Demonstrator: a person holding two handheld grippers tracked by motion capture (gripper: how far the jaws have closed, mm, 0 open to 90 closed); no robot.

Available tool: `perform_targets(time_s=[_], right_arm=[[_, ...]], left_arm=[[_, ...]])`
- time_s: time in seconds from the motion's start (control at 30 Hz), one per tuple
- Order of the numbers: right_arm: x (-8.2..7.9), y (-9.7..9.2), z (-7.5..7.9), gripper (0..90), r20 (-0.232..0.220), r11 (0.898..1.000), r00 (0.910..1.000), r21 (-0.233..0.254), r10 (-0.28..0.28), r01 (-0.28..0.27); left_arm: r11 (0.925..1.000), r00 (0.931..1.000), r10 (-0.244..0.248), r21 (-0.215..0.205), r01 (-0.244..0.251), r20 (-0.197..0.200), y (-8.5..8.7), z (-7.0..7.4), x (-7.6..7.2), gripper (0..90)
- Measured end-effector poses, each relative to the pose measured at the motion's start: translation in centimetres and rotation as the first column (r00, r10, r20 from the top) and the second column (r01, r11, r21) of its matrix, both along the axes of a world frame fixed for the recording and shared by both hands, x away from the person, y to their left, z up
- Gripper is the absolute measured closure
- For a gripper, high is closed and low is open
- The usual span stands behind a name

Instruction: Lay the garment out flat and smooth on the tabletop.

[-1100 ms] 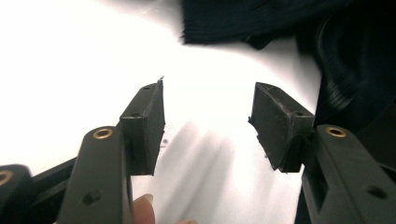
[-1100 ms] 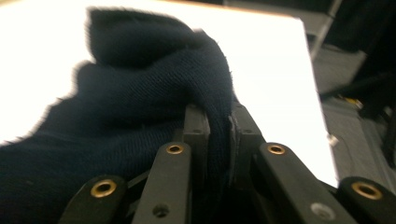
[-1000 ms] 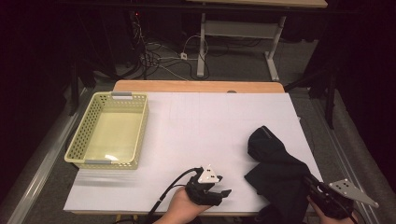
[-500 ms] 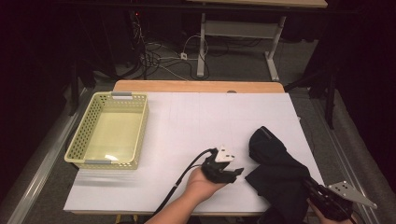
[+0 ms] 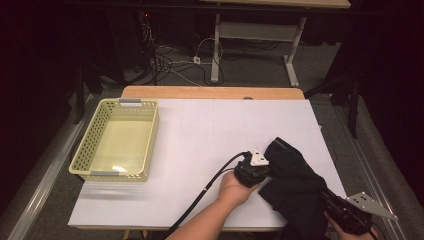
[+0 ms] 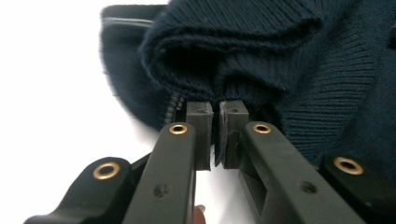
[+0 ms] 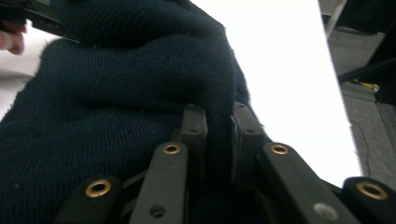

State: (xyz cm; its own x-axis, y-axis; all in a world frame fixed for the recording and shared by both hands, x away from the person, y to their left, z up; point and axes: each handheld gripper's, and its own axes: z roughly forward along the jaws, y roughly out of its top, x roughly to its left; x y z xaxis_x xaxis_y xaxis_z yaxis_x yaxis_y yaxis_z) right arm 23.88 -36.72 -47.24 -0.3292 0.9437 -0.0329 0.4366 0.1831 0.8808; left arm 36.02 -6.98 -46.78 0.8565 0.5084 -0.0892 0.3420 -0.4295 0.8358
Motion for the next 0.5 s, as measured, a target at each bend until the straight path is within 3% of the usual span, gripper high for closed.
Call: perform_targets(time_s=[0.13, 0.2, 0.4, 0.5], right_arm=[[0.8, 1.7, 0.5, 74.4, 0.005, 0.999, 0.9988, -0.004, 0.048, -0.048], [1.3, 3.1, 0.7, 76.2, 0.015, 0.996, 0.9963, -0.01, 0.084, -0.084], [2.6, 7.8, 1.3, 83.2, 0.048, 0.972, 0.9715, -0.055, 0.232, -0.23], [3.1, 9.1, 2.0, 83.7, 0.083, 0.964, 0.9607, -0.008, 0.265, -0.265]], left_arm=[[0.9967, 0.9964, 0.081, -0.006, -0.08, 0.025, 4.1, 0.6, 0.1, 85.1], [0.9923, 0.9916, 0.124, 0.002, -0.124, 0.037, 6.4, 1.0, 0.3, 85.1], [0.9691, 0.9673, 0.237, 0.048, -0.242, 0.09, 12.5, 2.3, 0.8, 85.2], [0.9575, 0.9548, 0.274, 0.061, -0.282, 0.116, 14.4, 3.2, 1.4, 85.5]])
